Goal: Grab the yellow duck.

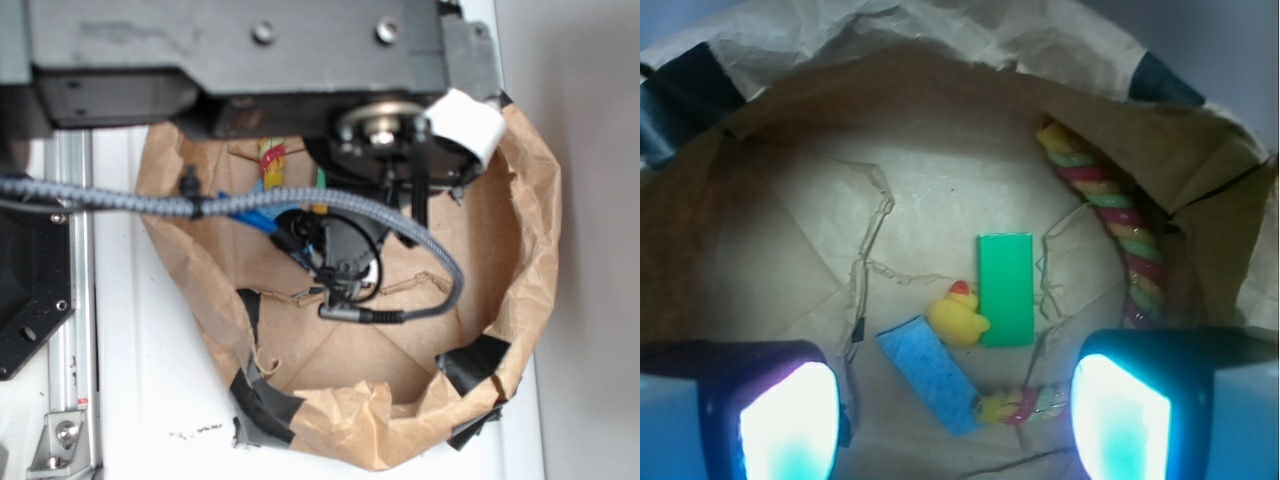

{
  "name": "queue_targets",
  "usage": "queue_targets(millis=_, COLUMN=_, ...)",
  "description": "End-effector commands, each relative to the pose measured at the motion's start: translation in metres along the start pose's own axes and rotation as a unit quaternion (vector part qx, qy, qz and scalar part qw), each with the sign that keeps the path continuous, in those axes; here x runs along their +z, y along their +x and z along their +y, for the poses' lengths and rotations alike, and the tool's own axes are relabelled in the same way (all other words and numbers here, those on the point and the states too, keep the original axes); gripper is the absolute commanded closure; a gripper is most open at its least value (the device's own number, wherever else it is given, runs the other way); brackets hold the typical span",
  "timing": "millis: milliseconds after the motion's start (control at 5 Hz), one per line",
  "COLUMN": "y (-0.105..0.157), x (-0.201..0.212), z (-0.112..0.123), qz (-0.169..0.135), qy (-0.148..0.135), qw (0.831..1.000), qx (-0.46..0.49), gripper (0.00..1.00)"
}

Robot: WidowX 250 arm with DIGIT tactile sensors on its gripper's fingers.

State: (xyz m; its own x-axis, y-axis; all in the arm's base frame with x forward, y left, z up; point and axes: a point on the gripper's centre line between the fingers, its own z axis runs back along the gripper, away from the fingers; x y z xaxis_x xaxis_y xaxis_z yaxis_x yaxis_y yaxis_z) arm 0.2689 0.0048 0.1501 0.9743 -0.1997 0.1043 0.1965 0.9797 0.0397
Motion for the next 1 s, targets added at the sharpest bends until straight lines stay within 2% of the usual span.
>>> queue_targets(millis=0, y=-0.002, x=0.005, z=-0.002, qz=-0.007, qy=-0.003, qw=1.0, qx=-0.004, gripper=0.0)
queue_targets(millis=200, y=0.004, x=-0.005, z=-0.004, qz=-0.014, qy=-0.019, qw=0.999, qx=0.027, gripper=0.0)
queue_targets(millis=400, y=0.022, x=-0.038, z=-0.014, qz=0.013, qy=-0.019, qw=0.997, qx=0.074, gripper=0.0)
queue_targets(millis=600, y=0.02, x=-0.068, z=-0.024, qz=0.033, qy=-0.054, qw=0.99, qx=0.124, gripper=0.0)
queue_targets(millis=800, y=0.009, x=-0.074, z=-0.029, qz=0.06, qy=-0.052, qw=0.976, qx=0.205, gripper=0.0)
